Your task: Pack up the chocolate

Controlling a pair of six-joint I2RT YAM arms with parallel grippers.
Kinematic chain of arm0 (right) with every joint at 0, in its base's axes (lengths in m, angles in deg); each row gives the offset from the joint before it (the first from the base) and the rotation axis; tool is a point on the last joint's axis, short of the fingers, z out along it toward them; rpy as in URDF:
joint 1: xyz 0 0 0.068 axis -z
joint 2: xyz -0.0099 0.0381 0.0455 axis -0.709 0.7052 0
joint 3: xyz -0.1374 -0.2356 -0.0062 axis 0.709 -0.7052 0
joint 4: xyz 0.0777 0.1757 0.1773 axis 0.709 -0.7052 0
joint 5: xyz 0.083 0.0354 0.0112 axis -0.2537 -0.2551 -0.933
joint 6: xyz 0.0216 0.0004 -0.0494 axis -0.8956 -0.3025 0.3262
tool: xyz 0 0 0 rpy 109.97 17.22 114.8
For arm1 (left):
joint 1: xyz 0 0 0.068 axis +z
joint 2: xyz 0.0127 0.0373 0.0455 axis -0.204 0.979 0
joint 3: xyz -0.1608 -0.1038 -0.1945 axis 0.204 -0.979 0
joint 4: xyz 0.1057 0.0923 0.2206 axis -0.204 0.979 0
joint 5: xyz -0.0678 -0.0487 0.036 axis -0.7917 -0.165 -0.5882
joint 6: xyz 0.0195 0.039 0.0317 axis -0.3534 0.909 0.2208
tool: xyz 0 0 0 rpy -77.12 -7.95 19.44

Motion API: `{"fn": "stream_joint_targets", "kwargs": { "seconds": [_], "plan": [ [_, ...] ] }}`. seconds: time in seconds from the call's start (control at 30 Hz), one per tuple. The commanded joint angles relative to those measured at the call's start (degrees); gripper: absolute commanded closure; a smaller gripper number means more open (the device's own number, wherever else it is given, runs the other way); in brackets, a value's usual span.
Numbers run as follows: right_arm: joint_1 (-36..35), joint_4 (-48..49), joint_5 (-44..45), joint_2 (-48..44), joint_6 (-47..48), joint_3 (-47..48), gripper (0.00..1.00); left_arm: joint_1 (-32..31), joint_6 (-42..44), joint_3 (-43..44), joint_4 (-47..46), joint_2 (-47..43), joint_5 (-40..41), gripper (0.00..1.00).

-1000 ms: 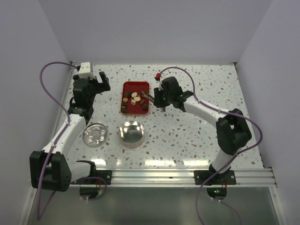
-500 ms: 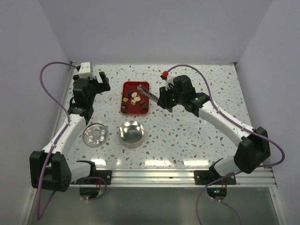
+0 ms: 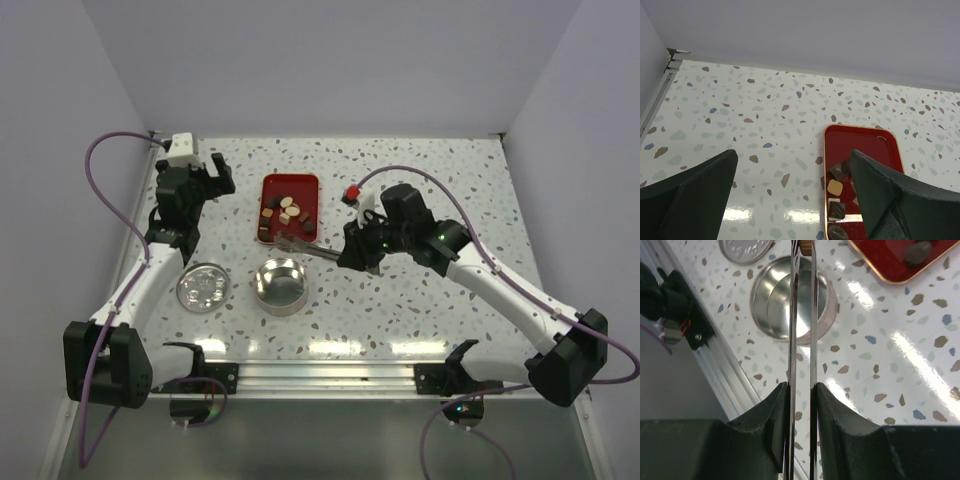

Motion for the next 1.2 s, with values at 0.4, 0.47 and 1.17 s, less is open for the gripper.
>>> {"fn": "stream_joint_targets", "kwargs": {
  "seconds": [0.4,0.47,1.17],
  "plan": [
    [-4.3,-6.4,-6.9,-2.3,4.1,-1.1,0.74,-0.2,0.0,0.8,-1.6,0.5,0.6,0.00],
    [-4.4,-5.7,-6.9,-2.0,4.1,-0.9,0.71,-0.2,0.0,0.8,-1.5,0.4,0.6,0.00],
    [-4.5,-0.8,2.2,-1.1,1.7,-0.4,0.65,-0.2,0.1,0.9,-1.4,0.7,0.8,0.00]
  ]
}}
